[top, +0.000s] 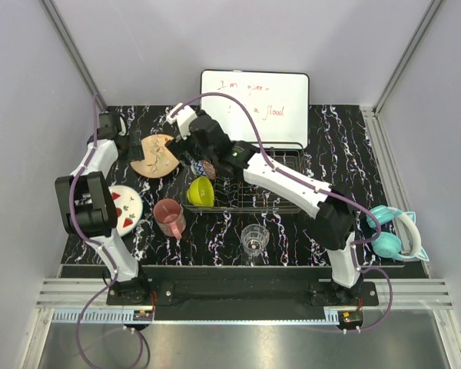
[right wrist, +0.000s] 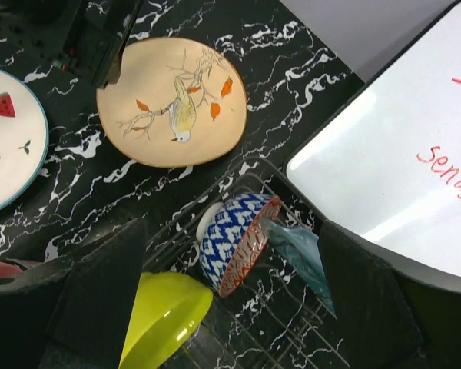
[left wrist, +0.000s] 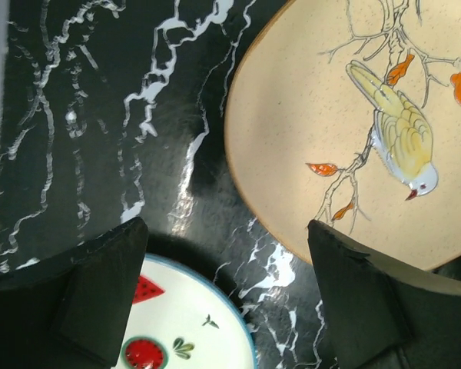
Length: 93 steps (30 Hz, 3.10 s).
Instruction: Load the mixed dishes into the dish rack
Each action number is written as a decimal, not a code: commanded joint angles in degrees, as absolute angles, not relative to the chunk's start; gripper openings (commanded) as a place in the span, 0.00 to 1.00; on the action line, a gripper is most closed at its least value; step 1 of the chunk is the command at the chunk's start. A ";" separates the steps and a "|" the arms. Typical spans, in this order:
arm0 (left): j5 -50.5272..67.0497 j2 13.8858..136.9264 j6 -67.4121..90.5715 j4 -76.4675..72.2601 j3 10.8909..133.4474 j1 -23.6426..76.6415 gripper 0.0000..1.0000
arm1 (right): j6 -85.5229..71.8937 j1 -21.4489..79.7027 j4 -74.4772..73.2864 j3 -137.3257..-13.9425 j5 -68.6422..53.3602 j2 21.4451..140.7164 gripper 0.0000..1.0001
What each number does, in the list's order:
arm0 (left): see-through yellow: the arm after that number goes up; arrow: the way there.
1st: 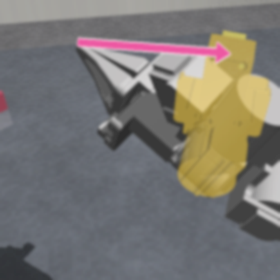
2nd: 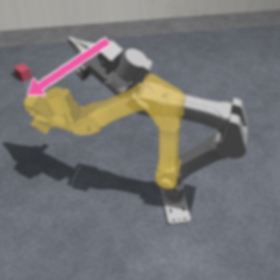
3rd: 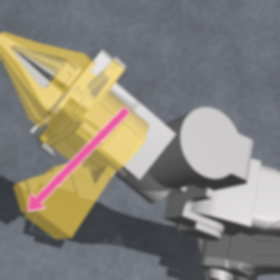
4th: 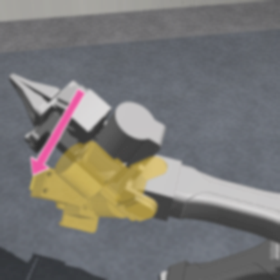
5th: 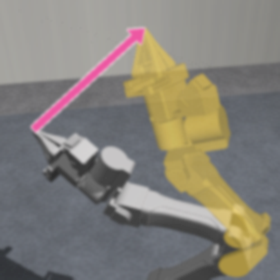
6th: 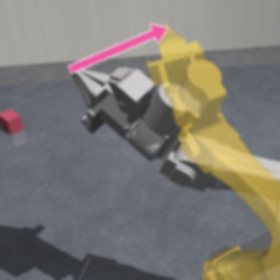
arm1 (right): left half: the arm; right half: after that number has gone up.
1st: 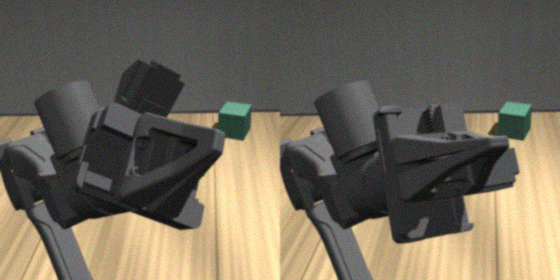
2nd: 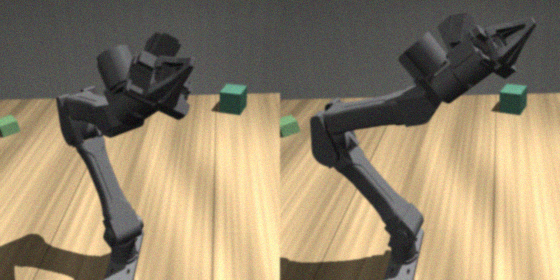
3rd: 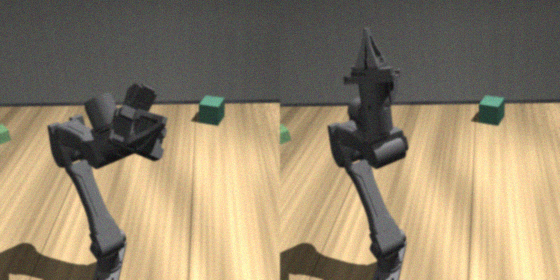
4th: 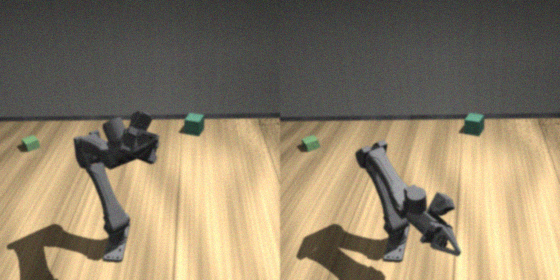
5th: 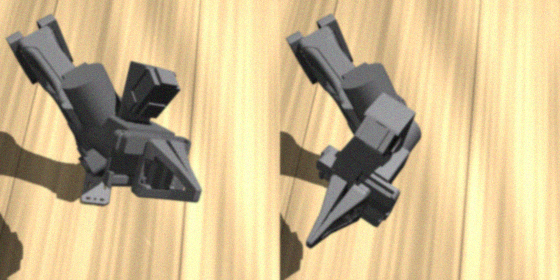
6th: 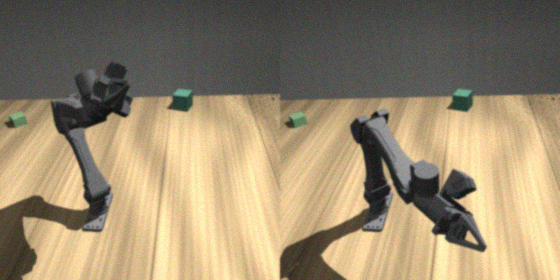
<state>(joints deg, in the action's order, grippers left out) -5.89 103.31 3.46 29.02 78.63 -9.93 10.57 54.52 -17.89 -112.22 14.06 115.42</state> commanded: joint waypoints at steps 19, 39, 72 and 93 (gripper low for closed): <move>13.09 122.17 11.60 29.18 94.22 -14.50 0.82 | 7.56 52.21 -8.26 -101.52 14.85 103.80 1.00; 17.40 124.81 12.22 31.82 94.76 -14.94 0.00 | 6.59 50.80 -10.02 -100.20 13.89 102.39 1.00; -17.75 70.31 11.34 31.46 71.19 -3.79 0.00 | 1.58 50.63 -9.67 -86.76 13.09 94.66 0.98; -34.45 65.05 -10.09 32.35 84.37 15.81 0.00 | 3.78 50.10 -7.21 -84.81 19.94 87.02 0.98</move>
<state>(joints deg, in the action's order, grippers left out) -28.91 71.20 -2.96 40.82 79.07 11.66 2.76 50.92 -11.64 -84.73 14.79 93.54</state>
